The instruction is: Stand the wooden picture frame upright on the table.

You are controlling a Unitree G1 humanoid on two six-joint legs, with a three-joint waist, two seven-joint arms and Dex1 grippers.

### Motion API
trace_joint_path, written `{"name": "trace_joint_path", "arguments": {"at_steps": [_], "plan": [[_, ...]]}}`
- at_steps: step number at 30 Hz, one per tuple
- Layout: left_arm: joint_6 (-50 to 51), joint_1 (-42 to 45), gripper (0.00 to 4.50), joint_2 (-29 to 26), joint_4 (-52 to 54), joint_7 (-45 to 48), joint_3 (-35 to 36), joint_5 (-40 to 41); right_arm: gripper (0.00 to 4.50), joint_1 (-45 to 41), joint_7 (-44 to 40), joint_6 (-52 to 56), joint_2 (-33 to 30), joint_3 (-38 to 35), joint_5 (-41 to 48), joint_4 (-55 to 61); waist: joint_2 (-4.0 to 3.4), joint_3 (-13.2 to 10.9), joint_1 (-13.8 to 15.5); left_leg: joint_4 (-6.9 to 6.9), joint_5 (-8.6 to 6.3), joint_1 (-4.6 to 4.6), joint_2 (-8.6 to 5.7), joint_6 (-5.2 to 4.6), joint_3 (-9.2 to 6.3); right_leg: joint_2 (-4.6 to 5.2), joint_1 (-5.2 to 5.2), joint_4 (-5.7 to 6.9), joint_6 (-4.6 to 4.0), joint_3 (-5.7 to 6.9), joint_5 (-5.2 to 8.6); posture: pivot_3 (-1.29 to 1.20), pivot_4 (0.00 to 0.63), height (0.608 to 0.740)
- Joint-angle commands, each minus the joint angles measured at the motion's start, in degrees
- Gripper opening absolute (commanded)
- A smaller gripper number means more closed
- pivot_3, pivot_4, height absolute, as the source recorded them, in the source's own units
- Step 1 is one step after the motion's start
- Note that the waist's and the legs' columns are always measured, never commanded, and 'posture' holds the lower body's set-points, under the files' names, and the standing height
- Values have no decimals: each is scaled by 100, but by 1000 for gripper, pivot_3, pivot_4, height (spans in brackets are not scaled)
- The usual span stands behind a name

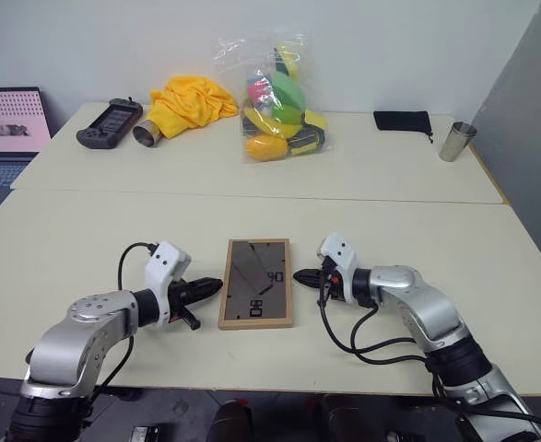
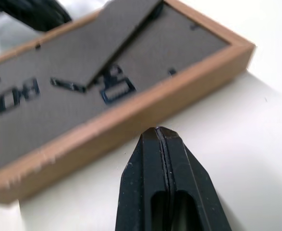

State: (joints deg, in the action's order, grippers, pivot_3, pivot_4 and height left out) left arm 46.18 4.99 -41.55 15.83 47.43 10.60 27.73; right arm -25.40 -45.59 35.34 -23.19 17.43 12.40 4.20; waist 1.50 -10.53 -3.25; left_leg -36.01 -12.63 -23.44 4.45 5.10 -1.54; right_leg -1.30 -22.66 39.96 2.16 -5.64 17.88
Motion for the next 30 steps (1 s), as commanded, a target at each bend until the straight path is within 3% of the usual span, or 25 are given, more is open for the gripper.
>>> {"name": "trace_joint_path", "arguments": {"at_steps": [1, 5, 10, 15, 23, 30], "plan": [[665, 93, 1348, -418, -92, 504, 687, 825, 0, 93, -206, -69, -230, -200, 127, 341, 3, -1, -2, 0, 0, 0, 0, 0, 0, 0, -1, 0, 0, 1, 0, 0, 150, 740], [1715, 388, 2155, -699, -569, 746, 1063, 1662, 0, 96, -309, -124, -322, -199, 138, 325, 3, -2, -6, 0, 0, 1, 0, -1, -1, -1, -1, 0, 8, 2, 5, 0, 150, 740], [3151, 797, 3269, -941, -1250, 932, 1000, 2405, 0, 30, -376, -203, -272, -166, 118, 226, 3, -2, -12, 0, -1, 1, 1, -2, -2, -1, -1, 0, 9, 4, 6, 0, 150, 740], [3699, 1211, 4342, -956, -1834, 928, 679, 2502, 0, -68, -368, -192, -142, -104, 106, 209, 4, -3, -11, 0, -1, 0, 1, -2, -6, -3, -2, 1, 5, 7, 4, 0, 150, 740], [3301, 1477, 4424, -911, -2589, 1245, -221, 2062, 0, -192, -316, -155, 154, 120, 17, 221, 4, -3, -15, 1, -1, 0, 1, -1, -6, -4, -4, 2, -3, 7, 2, 0, 150, 740], [2947, 1857, 4424, -480, -3202, 1235, -665, 1704, 0, -360, -298, -161, 422, 346, -37, 143, 0, 0, 21, -2, 0, 6, -1, -1, -6, -3, 3, 5, -2, 8, 2, 0, 150, 740]]}}
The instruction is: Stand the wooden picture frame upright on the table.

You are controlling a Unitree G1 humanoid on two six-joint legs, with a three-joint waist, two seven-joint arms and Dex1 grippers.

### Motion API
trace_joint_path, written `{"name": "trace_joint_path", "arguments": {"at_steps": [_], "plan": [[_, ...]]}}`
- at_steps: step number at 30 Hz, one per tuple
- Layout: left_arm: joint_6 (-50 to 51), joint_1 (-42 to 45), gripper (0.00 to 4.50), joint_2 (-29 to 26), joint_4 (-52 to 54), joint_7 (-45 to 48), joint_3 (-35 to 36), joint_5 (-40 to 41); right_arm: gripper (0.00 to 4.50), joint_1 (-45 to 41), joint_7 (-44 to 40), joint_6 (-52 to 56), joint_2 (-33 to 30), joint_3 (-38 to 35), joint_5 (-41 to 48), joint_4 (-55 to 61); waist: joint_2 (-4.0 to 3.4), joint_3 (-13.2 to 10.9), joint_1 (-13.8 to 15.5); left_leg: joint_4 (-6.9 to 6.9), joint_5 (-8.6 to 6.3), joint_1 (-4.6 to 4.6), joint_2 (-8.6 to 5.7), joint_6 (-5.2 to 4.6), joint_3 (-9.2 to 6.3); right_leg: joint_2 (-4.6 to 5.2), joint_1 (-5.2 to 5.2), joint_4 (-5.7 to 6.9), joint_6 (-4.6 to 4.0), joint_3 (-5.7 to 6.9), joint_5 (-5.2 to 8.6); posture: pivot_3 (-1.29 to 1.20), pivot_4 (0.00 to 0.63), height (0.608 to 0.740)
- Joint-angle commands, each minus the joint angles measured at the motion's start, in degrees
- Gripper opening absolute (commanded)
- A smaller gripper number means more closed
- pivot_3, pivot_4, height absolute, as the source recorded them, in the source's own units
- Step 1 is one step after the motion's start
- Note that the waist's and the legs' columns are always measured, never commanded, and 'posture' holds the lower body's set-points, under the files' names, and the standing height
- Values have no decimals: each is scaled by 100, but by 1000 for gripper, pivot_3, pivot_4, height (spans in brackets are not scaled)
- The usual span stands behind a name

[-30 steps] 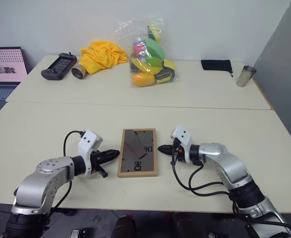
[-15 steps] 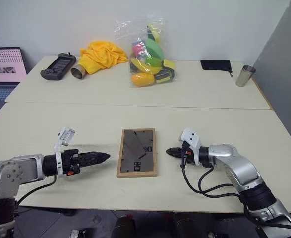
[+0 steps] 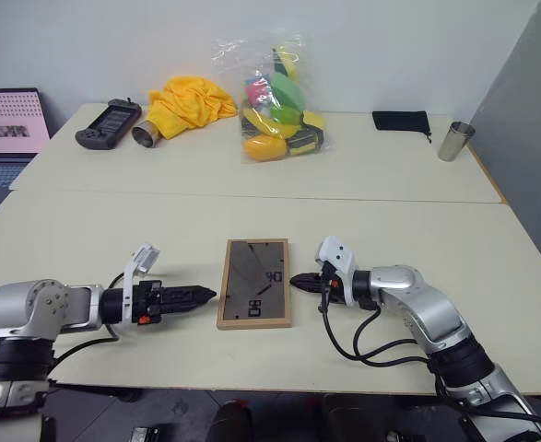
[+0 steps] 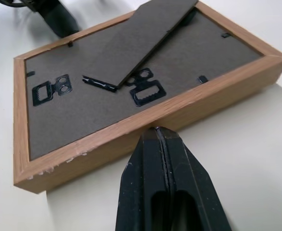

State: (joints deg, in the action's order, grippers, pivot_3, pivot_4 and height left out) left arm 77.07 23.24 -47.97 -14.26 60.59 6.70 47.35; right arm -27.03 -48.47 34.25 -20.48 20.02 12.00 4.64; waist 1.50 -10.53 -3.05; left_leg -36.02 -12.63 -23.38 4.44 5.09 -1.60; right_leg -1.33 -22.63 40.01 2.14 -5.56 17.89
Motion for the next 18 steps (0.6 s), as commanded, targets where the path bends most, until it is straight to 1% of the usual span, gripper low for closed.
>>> {"name": "trace_joint_path", "arguments": {"at_steps": [1, 5, 10, 12, 13, 14, 15, 17, 18], "plan": [[-199, 33, 4424, 229, -187, -93, -326, -296, 0, -238, 15, -49, 227, 134, -8, 85, 0, 0, 5, 0, 0, 0, 0, 0, -1, 0, 1, 0, 0, 0, 0, 0, 150, 740], [-196, 10, 4424, 401, -39, -43, -350, -215, 0, -349, 115, -57, 491, 292, -60, 27, -8, 5, 33, 1, 0, 19, -2, 0, -1, 2, 23, -3, 1, 0, 1, 0, 150, 740], [-226, -34, 4424, 427, 196, 74, -425, -170, 0, -366, 155, -41, 593, 331, -85, 20, -6, 7, 95, 1, -1, 26, -5, 1, 0, 6, 33, -7, 2, -1, 2, 0, 150, 740], [-167, 14, 4058, 458, 209, 80, -411, -124, 0, -345, 173, -26, 615, 343, -79, 43, -6, 7, 100, 1, -1, 26, -6, 1, 3, 7, 33, -8, 1, -2, 1, 0, 150, 740], [-146, 45, 4015, 479, 204, 64, -410, -118, 0, -324, 181, 3, 640, 337, -52, 62, -6, 6, 100, 2, -1, 26, -6, 1, 2, 7, 33, -8, 0, -2, 2, 0, 150, 740], [-131, 74, 3833, 499, 198, 48, -412, -116, 0, -304, 188, 28, 664, 329, -37, 81, -6, 6, 101, 3, -1, 26, -5, 1, 2, 7, 32, -8, -1, -2, 3, 0, 150, 740], [-124, 90, 3552, 512, 195, 37, -414, -120, 0, -291, 192, 45, 680, 322, -30, 93, -6, 6, 101, 4, -1, 26, -5, 1, 2, 7, 32, -8, -2, -1, 3, 0, 150, 740], [-162, 126, 3223, 526, 166, 18, -442, -175, 0, -243, 245, 59, 647, 259, -52, 122, -6, 6, 99, 4, -1, 26, -5, 1, 2, 7, 31, -8, -3, -1, 3, 0, 150, 740], [-191, 131, 3223, 508, 134, 14, -460, -217, 0, -213, 273, 56, 575, 189, -73, 134, -6, 6, 99, 4, -1, 26, -5, 0, 1, 6, 31, -8, -3, -1, 3, 0, 150, 740]]}}
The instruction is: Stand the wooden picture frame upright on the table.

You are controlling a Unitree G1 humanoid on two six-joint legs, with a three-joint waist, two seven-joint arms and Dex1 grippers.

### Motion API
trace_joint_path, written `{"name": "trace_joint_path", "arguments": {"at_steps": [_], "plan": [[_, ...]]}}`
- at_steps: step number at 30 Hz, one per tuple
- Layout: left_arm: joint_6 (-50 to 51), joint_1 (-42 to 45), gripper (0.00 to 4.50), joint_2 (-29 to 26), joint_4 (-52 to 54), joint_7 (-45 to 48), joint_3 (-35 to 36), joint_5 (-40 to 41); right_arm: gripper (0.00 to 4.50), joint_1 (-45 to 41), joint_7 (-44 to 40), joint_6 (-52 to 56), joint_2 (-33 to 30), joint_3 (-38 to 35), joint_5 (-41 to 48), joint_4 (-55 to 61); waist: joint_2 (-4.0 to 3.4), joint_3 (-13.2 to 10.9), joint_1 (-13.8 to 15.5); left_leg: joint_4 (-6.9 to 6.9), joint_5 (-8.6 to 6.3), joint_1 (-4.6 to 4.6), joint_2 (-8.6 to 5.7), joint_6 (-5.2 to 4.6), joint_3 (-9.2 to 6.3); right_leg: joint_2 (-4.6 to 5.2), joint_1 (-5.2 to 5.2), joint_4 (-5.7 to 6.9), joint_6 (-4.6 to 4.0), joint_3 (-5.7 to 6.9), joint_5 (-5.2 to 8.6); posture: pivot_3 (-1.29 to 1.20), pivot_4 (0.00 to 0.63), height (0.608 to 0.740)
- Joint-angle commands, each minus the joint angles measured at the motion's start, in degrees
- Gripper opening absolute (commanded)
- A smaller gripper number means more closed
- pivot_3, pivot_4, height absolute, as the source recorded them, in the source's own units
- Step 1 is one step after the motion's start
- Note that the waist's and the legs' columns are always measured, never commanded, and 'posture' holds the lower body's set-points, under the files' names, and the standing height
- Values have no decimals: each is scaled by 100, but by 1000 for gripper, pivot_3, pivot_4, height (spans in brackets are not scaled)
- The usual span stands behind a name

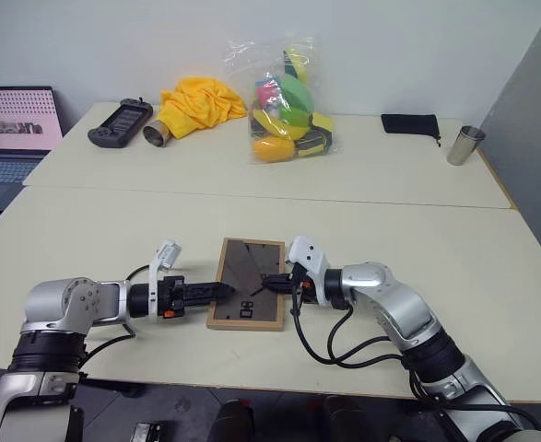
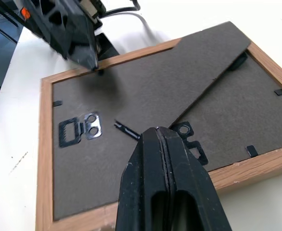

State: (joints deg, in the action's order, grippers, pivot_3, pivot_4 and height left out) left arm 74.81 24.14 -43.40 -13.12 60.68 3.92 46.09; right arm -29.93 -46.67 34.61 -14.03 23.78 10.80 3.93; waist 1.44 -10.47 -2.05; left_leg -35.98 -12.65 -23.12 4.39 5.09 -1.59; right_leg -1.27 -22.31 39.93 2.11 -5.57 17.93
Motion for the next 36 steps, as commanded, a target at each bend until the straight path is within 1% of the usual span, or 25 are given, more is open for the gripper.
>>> {"name": "trace_joint_path", "arguments": {"at_steps": [1, 6, 9, 11, 13, 18, 24, 30, 33, 36], "plan": [[13, 42, 3223, 25, -11, 17, -210, -130, 0, 99, 100, 21, -153, -261, 42, 220, 0, 0, 0, 1, 0, 0, 0, 0, -1, 0, 0, 0, 0, 0, 0, 0, 150, 740], [-27, 21, 3223, -107, -116, 153, -226, -199, 0, 201, 40, 242, -602, -699, 211, 471, 0, 0, 5, 0, 0, 0, -2, 0, 1, 1, 0, -1, 0, 0, 0, 0, 150, 740], [-34, 0, 3223, -158, -133, 222, -223, -225, 0, 298, 46, 315, -848, -806, 219, 550, 0, 0, -13, 3, -1, 1, 0, -1, 1, -1, -1, -1, 0, 0, 3, 0, 150, 740], [-40, 6, 3223, -174, -132, 256, -229, -236, 0, 388, 59, 262, -1035, -712, 49, 470, 0, 0, -33, 4, -1, 2, 2, -2, 0, -2, -1, -1, 0, 0, 3, 0, 150, 740], [-23, 60, 3223, -132, -134, 246, -233, -242, 0, 360, 94, 228, -919, -454, -45, 381, 1, -1, -39, 5, -1, 1, 2, -2, 0, -3, -1, -1, 1, 0, 4, 0, 150, 740], [20, 68, 3223, -128, -65, 307, -216, -223, 0, 244, 141, 163, -580, -108, -162, 309, 1, -1, -101, 5, -1, 3, 2, -2, -2, -3, -2, 1, 16, 0, 13, 0, 150, 740], [45, -7, 3223, -140, 22, 327, -193, -192, 0, 85, 277, 229, -49, -5, -92, 295, 1, -2, -101, 4, -1, 0, 2, -2, -1, -2, -2, 0, 20, 0, 15, 0, 150, 740], [-19, -85, 3223, -147, 101, 298, -162, -213, 0, 116, 247, 133, -116, -24, -186, 198, 1, -1, -100, 5, -2, 0, 2, -1, 0, -2, -2, -1, 19, 0, 15, 0, 150, 740], [-27, -82, 2737, -219, 112, 364, -77, -161, 0, 209, 224, 100, -291, -105, -196, 217, 1, -2, -103, 5, -2, 0, 2, -1, 0, -2, -3, -1, 19, 0, 15, 0, 150, 740], [59, -16, 2098, -246, 111, 354, 19, -92, 0, 302, 229, 59, -440, -172, -197, 233, 6, -5, -105, 6, -2, -1, 2, -2, -1, -2, -5, -1, 19, 0, 15, 0, 150, 740]]}}
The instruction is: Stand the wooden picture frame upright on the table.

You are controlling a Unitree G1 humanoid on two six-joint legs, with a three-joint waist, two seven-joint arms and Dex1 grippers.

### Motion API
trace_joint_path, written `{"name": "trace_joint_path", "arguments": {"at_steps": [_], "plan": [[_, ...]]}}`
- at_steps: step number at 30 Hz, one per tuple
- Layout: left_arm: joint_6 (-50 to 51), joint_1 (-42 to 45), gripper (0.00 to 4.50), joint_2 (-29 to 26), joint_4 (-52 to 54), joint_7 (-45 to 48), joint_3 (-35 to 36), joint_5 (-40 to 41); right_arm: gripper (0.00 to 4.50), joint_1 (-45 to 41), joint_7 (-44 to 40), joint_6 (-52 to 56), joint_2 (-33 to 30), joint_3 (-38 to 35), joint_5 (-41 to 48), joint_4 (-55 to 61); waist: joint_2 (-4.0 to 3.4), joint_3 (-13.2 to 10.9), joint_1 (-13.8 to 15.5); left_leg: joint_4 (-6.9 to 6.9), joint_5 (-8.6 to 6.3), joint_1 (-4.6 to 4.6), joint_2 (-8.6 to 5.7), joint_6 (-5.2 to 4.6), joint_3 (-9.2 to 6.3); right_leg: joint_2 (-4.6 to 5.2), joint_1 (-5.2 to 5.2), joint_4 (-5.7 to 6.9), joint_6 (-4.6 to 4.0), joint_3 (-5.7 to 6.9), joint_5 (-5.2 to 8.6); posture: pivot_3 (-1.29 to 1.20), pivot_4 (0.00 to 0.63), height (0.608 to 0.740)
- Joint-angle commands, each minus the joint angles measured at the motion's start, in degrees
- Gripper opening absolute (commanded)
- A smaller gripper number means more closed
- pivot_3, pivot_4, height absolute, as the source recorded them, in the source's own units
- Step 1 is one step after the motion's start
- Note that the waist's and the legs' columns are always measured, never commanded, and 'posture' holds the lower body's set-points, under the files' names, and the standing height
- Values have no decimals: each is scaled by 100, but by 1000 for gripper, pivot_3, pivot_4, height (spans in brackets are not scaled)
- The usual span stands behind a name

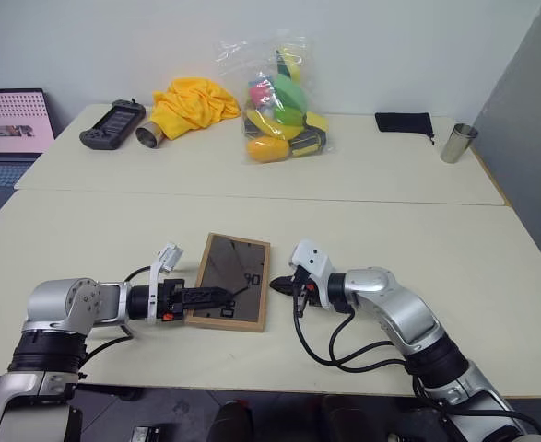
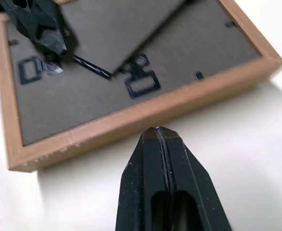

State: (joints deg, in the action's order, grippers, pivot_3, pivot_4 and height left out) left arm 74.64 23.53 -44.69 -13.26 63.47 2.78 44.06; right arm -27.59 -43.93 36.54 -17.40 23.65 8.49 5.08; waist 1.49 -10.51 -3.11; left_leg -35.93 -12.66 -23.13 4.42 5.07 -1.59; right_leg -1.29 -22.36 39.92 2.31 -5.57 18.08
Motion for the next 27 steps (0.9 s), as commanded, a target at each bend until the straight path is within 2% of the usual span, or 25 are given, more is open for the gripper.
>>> {"name": "trace_joint_path", "arguments": {"at_steps": [1, 5, 12, 14, 17, 20, 23, 27], "plan": [[99, 58, 1933, -133, 134, 78, 151, 129, 0, 101, -48, -158, -150, -169, 24, 114, 1, -1, -3, 0, 0, -1, 0, 0, 0, 0, -1, 0, 0, 1, 0, 0, 150, 740], [174, 61, 1302, -196, 214, 95, 212, 227, 0, 176, -34, -234, -248, -208, -1, 86, 1, -1, -15, 0, 0, -1, 0, 0, 0, 0, -1, 0, 1, 0, 0, 0, 150, 740], [266, 250, 1287, -137, 127, -91, 462, 346, 0, 61, 88, -300, -177, -494, 97, 24, 5, -3, -17, 0, 0, -1, 2, 0, -1, -2, -2, 1, 1, 1, 1, 0, 150, 740], [258, 425, 1286, -79, 94, -222, 628, 393, 0, -165, -62, -70, -201, -859, 431, 193, 5, -8, -16, 0, 0, -1, 2, 0, -1, -2, -2, 1, 1, 0, 0, 0, 150, 740], [168, 569, 1286, -36, 182, -338, 806, 458, 425, -500, -407, 525, -250, -1304, 1164, 523, 5, -20, -14, -1, 0, -7, 2, 0, -1, -2, -6, 2, 1, 0, 0, 0, 150, 740], [79, 564, 1286, 18, 339, -405, 842, 463, 1148, -812, -445, 1013, -151, -1493, 1635, 667, 5, -20, -16, 1, 0, -9, 3, 0, -1, -2, -8, 1, -21, 2, -12, 0, 150, 740], [50, 562, 1286, 92, 483, -460, 881, 508, 1903, -1103, -305, 1233, 59, -1507, 1821, 576, 5, -20, -16, 8, -1, -14, 4, 1, -2, -2, -14, -1, -27, 3, -11, 0, 150, 740], [25, 605, 1286, 158, 606, -492, 907, 551, 2790, -1470, -98, 1349, 491, -1419, 1854, 122, 5, -19, -15, -5, 1, -85, 4, 2, -2, -2, -89, 17, -27, 3, -14, 0, 150, 740]]}}
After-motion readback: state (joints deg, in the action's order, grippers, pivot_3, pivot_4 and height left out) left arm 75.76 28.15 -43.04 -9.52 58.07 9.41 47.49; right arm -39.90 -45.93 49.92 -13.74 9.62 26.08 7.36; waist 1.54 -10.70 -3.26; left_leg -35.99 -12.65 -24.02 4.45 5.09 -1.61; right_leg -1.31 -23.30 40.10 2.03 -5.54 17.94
